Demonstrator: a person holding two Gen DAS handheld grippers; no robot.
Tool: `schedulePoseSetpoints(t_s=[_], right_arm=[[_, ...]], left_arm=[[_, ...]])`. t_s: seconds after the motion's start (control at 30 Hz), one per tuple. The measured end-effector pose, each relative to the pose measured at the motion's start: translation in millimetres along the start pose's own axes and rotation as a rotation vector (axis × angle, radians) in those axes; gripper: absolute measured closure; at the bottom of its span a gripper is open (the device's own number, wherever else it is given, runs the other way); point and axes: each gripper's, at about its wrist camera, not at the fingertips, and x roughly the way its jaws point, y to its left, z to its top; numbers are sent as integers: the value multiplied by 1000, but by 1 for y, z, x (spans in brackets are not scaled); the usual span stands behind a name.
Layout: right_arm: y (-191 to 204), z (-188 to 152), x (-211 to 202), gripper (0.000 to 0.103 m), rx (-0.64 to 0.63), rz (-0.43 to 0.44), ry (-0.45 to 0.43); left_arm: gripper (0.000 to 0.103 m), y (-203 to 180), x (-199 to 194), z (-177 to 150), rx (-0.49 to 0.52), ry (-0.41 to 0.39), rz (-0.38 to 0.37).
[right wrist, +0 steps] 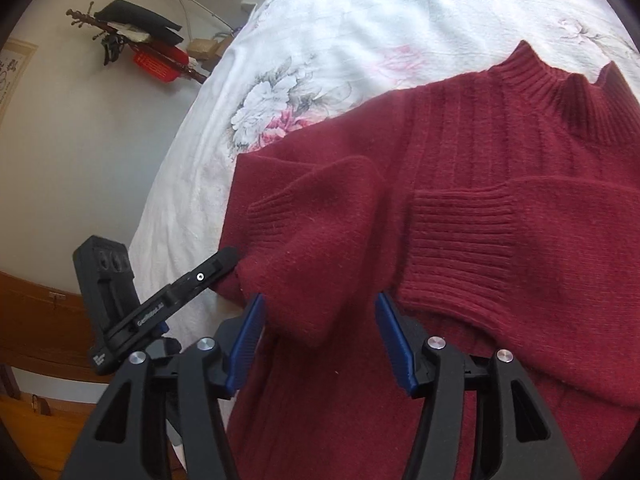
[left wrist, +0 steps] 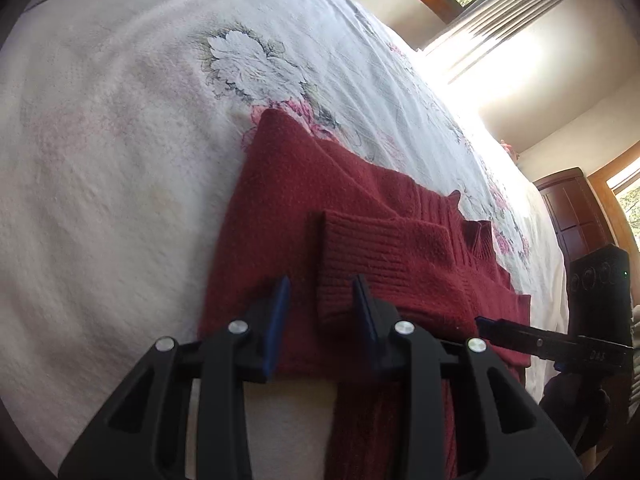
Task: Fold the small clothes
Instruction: 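Fold the held sleeve across the body toward the right gripper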
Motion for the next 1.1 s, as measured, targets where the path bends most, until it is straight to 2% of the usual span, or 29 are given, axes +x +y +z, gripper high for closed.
schedulePoseSetpoints(t_s=[0.13,0.17,0.2,0.23,0.27,0.3,0.4,0.53,0.73,0.83,1.0,1.1], right_arm=[[-3,12,32,43,91,56,53],[-5,13,38,54,106,68,60],[-5,13,41,72,104,75,63],[-6,13,40,77,93,69,61],[-5,12,37,88,78,68,50],[-5,11,30,91,60,78,35],[-5,7,1,92,9,80,-18],[-14,-1,-51,93,-41,35,-106],[-66,-15,-121,93,-17,-77,-221],[-100,-18,-127,92,50,-106,-223],[-142,-20,-102,92,118,-173,-167],[-153,-25,-91,86,129,-196,-145]], left_arm=[[70,-4,-22,1,34,-50,7],[70,-4,-26,2,36,-57,3],[70,-8,-28,3,40,-61,2],[70,-9,-30,3,46,-64,5],[69,-11,-31,4,55,-67,9],[69,-14,-31,5,66,-68,12],[69,-22,-29,5,78,-67,5],[69,-44,-20,0,113,-56,-10],[68,-82,5,-11,171,-20,-14],[68,-98,25,-19,208,15,23],[68,-99,54,-27,212,69,85],[68,-99,61,-27,230,83,104]])
